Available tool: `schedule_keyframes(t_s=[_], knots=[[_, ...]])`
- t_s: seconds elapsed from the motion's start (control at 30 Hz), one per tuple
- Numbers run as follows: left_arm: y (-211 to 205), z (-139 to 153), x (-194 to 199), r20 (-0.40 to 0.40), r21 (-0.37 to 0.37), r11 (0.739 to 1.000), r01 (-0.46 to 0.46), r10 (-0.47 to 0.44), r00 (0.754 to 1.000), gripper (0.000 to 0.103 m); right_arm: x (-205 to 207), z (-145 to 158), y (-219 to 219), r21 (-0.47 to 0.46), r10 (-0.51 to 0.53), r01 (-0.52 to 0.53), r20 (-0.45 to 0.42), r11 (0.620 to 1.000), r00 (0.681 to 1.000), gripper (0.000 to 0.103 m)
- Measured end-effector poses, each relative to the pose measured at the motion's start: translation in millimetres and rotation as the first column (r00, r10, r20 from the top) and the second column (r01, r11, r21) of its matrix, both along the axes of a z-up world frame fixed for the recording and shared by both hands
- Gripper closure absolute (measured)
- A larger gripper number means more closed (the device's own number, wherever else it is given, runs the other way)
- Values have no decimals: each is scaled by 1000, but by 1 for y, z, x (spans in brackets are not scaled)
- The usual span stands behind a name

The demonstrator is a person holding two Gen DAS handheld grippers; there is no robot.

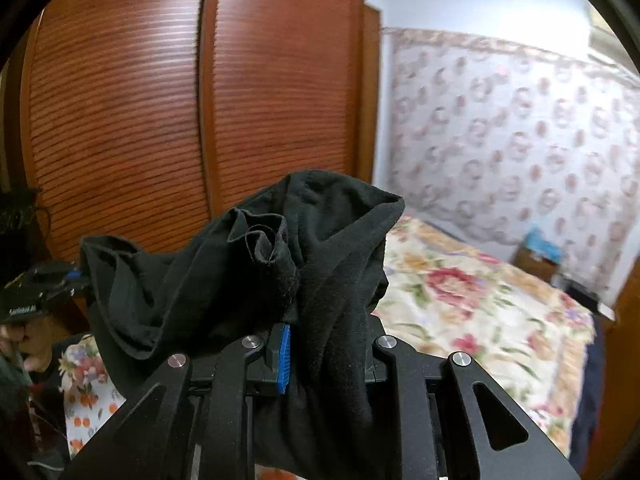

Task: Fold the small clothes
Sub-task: 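Lift the folded shirt with both grippers and carry it toward the clothes stack, then lower the folded shirt onto the clothes stack and open both grippers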

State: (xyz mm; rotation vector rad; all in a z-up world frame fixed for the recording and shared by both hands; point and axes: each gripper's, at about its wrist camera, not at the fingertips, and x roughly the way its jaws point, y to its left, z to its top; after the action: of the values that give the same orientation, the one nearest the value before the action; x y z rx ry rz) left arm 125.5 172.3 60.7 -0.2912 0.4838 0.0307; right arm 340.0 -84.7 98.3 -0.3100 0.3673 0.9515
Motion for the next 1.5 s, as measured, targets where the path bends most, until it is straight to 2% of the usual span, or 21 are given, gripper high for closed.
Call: schedule_keyframes(t_s=[0.13,0.27,0.33,0.37,0.47,0.57,0.7,0.83,0.93,0.97,1.03,1.07,1.13,1.2,1.33,1.37,1.4,1.47,1.5], knots=[[35,-42,3,-93,-37,996,-78,74,993,92,45,-34,57,-82,26,-31,-58,996,998,80],[47,-63,11,-140,-52,994,-101,92,986,92,85,-54,88,-128,2,-15,-99,992,995,78],[47,-66,12,-140,-52,993,-102,94,986,92,102,-54,97,-126,-14,-1,-113,992,994,75],[45,-65,10,-139,-51,993,-102,94,986,92,109,-52,98,-122,-28,14,-111,992,993,69],[44,-65,13,-141,-52,993,-107,99,985,92,116,-40,97,-113,-109,103,-43,988,993,56],[46,-64,12,-139,-52,992,-115,107,985,92,132,-24,84,-61,-177,176,-14,983,984,51],[47,-59,9,-127,-51,990,-134,126,984,83,131,-24,66,-43,-105,104,-34,994,994,51],[55,-57,10,-117,-35,984,-176,170,978,62,131,-47,52,-80,-51,44,-85,996,995,51],[60,-62,13,-138,-36,983,-182,176,975,58,142,-64,51,-129,-26,10,-127,992,992,51],[60,-63,13,-144,-30,983,-181,175,974,58,147,-70,53,-152,-18,-2,-131,988,991,53],[59,-63,14,-147,-17,983,-180,176,973,55,155,-70,58,-169,-19,-2,-123,986,992,75],[59,-63,13,-147,-10,984,-181,177,973,54,159,-67,60,-166,-29,11,-105,986,994,92],[56,-61,13,-149,5,983,-182,180,972,51,172,-56,61,-129,-144,141,-16,982,989,97],[54,-58,13,-149,17,984,-178,179,972,51,192,-46,63,-64,-194,190,-52,980,980,98],[49,-50,9,-134,48,982,-183,188,973,30,213,-37,74,-56,-241,238,-46,970,969,97],[47,-47,7,-127,55,982,-180,186,974,25,210,-38,77,-57,-242,239,-47,969,969,97],[46,-44,5,-120,59,982,-179,185,976,19,210,-37,78,-60,-238,235,-55,970,970,89],[43,-37,0,-100,76,982,-175,183,978,16,196,-34,77,-62,-246,243,-45,968,968,67],[40,-33,-3,-91,88,981,-174,181,979,15,196,-31,76,-58,-242,240,-42,969,969,63]])
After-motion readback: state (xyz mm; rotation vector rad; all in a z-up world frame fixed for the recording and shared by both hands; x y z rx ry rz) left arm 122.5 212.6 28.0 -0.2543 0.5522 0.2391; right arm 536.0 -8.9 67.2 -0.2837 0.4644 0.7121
